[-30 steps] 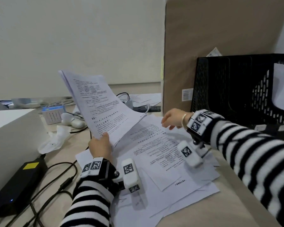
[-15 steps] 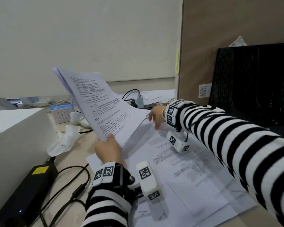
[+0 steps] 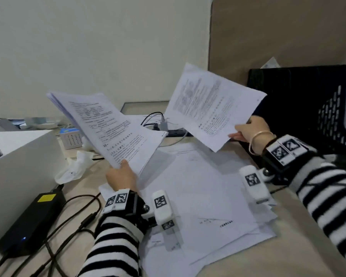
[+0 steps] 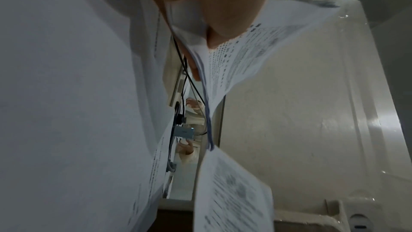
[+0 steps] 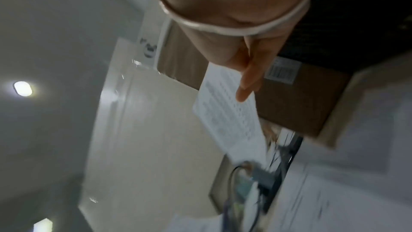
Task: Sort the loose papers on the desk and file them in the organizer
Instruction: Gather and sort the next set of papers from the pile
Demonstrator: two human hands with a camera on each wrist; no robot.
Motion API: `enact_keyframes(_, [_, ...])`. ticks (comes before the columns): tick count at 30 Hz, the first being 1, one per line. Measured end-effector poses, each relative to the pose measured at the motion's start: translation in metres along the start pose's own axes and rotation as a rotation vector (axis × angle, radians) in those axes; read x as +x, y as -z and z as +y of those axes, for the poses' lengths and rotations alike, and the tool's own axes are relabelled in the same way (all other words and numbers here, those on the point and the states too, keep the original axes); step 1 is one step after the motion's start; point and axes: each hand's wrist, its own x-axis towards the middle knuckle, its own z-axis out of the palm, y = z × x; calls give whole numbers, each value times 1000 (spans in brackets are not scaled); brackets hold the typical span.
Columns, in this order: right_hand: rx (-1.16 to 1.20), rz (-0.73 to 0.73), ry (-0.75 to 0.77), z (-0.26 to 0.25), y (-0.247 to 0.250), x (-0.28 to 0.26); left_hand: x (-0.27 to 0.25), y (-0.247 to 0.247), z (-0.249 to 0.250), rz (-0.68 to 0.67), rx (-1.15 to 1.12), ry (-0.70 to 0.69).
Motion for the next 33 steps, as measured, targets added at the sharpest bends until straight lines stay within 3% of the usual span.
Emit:
enact_keyframes(4, [520, -78, -107, 22, 6, -64, -5, -7, -4, -159, 109, -52])
enact_keyframes(8, [700, -128, -126, 37, 5, -91, -20, -17, -7, -361, 122, -97])
enact_keyframes(15, [642, -307, -214, 41, -3, -101, -54, -29, 3, -741, -35, 51])
enact_keyframes(18, [524, -325, -211, 44, -6, -104, -63, -34, 3, -827, -26, 61])
enact_keyframes(26, [187, -242, -259, 46, 1, -105, -67, -38, -4, -729, -5, -21])
enact_keyframes(30, [418, -484, -342, 41, 0, -104, -74, -39, -2, -802, -46, -17])
enact_keyframes(33, [599, -470, -277, 42, -3, -103, -85, -39, -2, -958, -42, 51])
